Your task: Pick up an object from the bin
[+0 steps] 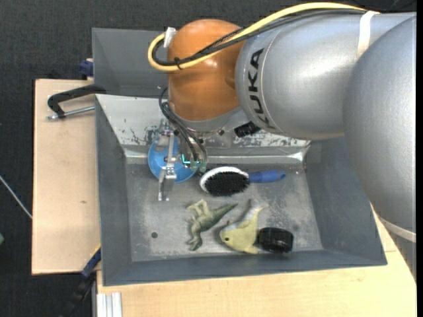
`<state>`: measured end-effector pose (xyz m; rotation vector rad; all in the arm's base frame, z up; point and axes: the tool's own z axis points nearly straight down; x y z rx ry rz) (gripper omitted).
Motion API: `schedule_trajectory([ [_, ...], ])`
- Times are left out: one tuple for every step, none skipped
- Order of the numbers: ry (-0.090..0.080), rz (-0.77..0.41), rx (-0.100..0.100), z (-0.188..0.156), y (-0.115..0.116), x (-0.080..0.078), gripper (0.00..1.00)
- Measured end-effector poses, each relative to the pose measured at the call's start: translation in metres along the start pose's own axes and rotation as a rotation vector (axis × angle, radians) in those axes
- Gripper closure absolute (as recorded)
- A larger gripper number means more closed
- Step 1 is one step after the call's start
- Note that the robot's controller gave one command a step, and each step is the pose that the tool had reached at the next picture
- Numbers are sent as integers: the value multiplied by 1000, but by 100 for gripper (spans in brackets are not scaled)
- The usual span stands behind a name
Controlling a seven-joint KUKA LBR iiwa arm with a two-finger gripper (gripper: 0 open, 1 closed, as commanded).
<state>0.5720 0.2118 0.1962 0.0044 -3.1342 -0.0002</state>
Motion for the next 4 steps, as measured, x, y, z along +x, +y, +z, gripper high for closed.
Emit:
schedule_trajectory([
  [-14, -178, -4, 124, -118, -28, 0],
  [-18, -422, 4, 122, -93, -29, 0],
  [-21, -423, -2, 120, -89, -29, 100],
  [-23, -432, 1, -38, -88, -17, 100],
])
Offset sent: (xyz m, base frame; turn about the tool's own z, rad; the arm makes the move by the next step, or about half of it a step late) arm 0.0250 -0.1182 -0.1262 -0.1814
